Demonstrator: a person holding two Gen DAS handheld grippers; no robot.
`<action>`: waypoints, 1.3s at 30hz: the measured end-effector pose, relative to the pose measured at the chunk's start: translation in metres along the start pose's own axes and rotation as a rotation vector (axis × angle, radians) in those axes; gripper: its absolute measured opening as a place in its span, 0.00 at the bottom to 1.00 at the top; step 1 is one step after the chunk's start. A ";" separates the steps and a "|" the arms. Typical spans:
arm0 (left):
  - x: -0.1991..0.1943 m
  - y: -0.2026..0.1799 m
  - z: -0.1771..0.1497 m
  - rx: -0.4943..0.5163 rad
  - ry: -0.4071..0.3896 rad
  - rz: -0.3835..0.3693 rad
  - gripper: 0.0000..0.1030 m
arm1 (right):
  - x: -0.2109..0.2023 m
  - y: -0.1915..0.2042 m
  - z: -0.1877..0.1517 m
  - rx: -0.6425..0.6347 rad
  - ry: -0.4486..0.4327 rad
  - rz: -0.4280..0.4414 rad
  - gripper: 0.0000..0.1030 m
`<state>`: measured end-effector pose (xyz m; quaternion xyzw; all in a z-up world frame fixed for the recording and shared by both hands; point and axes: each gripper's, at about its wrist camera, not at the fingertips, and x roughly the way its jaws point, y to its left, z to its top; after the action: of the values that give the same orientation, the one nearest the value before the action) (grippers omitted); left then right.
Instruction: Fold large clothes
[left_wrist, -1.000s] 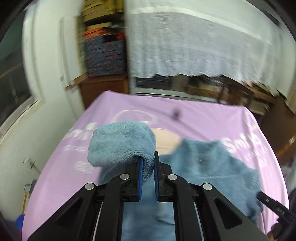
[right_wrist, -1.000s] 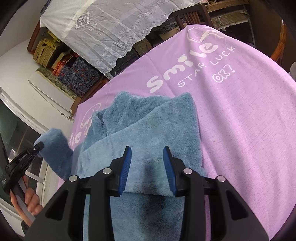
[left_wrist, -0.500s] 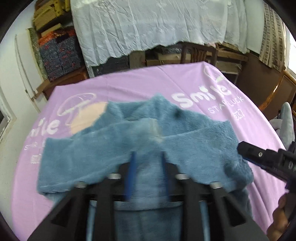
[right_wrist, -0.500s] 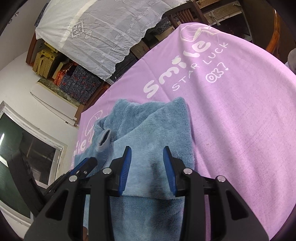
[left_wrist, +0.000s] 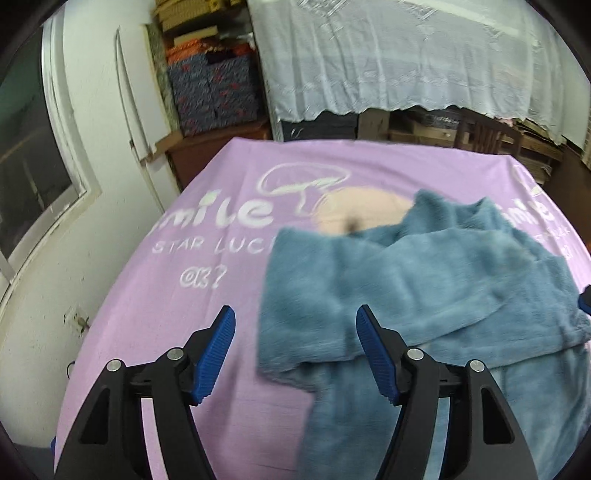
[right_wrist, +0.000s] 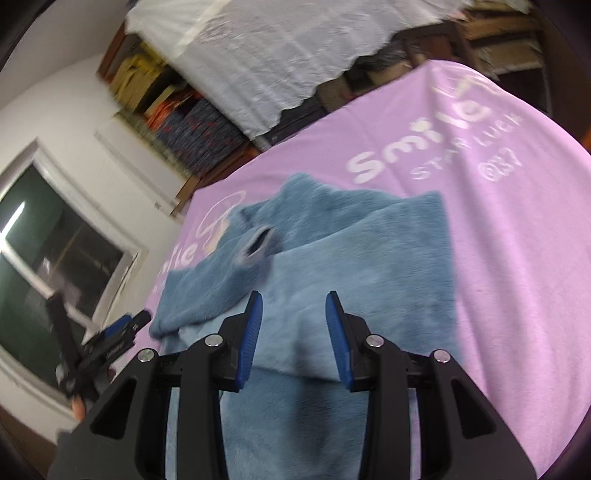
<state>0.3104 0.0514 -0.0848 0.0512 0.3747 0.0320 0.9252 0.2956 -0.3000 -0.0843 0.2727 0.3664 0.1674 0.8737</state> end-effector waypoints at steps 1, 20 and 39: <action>0.003 0.003 -0.001 -0.001 0.003 0.001 0.66 | 0.002 0.005 -0.001 -0.017 -0.001 -0.003 0.35; 0.021 0.008 -0.019 0.054 0.037 -0.115 0.74 | 0.116 0.054 0.029 0.041 0.164 -0.174 0.08; 0.044 0.006 -0.030 0.089 0.122 -0.047 0.89 | 0.042 -0.016 -0.004 0.088 0.045 -0.219 0.07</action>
<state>0.3214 0.0636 -0.1358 0.0813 0.4324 -0.0031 0.8980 0.3225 -0.2903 -0.1197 0.2652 0.4206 0.0609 0.8655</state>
